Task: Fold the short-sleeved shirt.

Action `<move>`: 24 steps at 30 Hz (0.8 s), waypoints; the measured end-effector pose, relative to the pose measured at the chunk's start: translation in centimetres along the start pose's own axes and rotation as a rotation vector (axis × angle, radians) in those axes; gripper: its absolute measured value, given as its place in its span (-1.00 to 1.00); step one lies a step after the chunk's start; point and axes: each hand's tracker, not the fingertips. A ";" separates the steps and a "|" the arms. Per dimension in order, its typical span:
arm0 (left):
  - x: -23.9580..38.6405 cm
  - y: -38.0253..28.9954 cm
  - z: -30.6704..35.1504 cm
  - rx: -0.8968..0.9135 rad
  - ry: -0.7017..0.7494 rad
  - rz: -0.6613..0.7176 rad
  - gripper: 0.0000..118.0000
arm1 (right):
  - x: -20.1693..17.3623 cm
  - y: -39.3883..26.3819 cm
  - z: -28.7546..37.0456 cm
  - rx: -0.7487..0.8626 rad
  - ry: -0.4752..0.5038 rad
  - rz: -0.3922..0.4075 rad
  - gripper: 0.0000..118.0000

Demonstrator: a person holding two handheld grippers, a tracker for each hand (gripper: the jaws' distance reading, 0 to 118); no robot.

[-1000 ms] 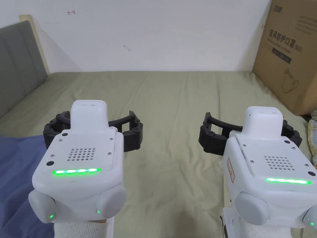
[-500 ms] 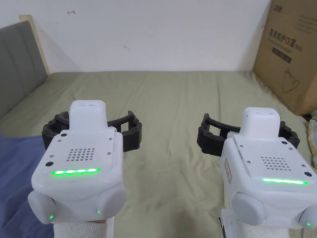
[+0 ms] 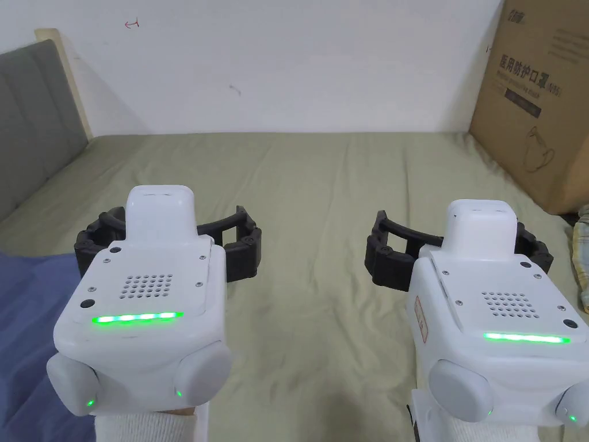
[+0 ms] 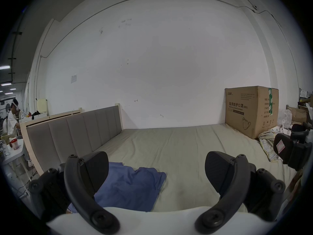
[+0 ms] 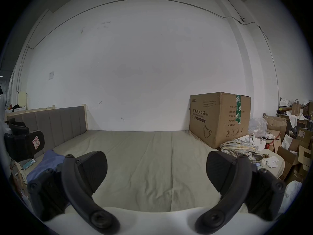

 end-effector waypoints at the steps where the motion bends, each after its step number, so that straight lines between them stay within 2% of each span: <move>1: 0.0 0.0 0.0 -0.002 0.000 -0.001 0.94 | 0.0 0.1 0.1 0.004 0.007 0.000 0.82; 2: 0.1 0.0 0.0 -0.002 0.001 -0.005 0.91 | -0.1 0.1 0.2 0.010 0.009 0.001 0.56; 3: 0.2 -0.1 0.2 0.005 -0.006 -0.015 0.85 | -0.2 0.1 0.2 0.009 0.005 0.002 0.17; 4: 0.2 -0.1 0.3 0.010 -0.014 -0.019 0.68 | -0.4 0.1 0.0 0.004 -0.005 0.004 -0.29; 5: 0.3 -0.1 0.4 0.010 -0.022 -0.027 0.49 | -0.4 0.1 0.0 -0.003 -0.015 0.007 -0.42; 7: 0.6 -0.1 0.4 0.008 -0.033 -0.044 0.07 | -0.2 -0.1 0.0 -0.011 0.009 0.003 -0.45; 9: 0.9 -0.2 0.3 -0.001 -0.031 -0.050 -0.31 | -0.2 -0.2 -0.1 -0.020 0.008 0.006 -0.67; 10: 0.8 -0.3 0.3 -0.006 -0.034 -0.045 -0.68 | -0.4 -0.3 0.0 -0.013 -0.015 0.020 -0.87; 11: 0.7 -0.4 0.3 -0.006 -0.035 -0.036 -0.93 | -0.5 -0.4 0.1 0.000 -0.034 0.031 -0.91; 16: 0.5 -0.4 0.4 0.003 -0.023 -0.029 -1.00 | 0.0 -0.2 -0.1 -0.010 -0.039 0.004 -0.98; 24: -0.1 -0.3 0.1 -0.006 -0.006 -0.012 -1.00 | -0.1 -0.5 -0.7 -0.042 -0.036 0.001 -0.99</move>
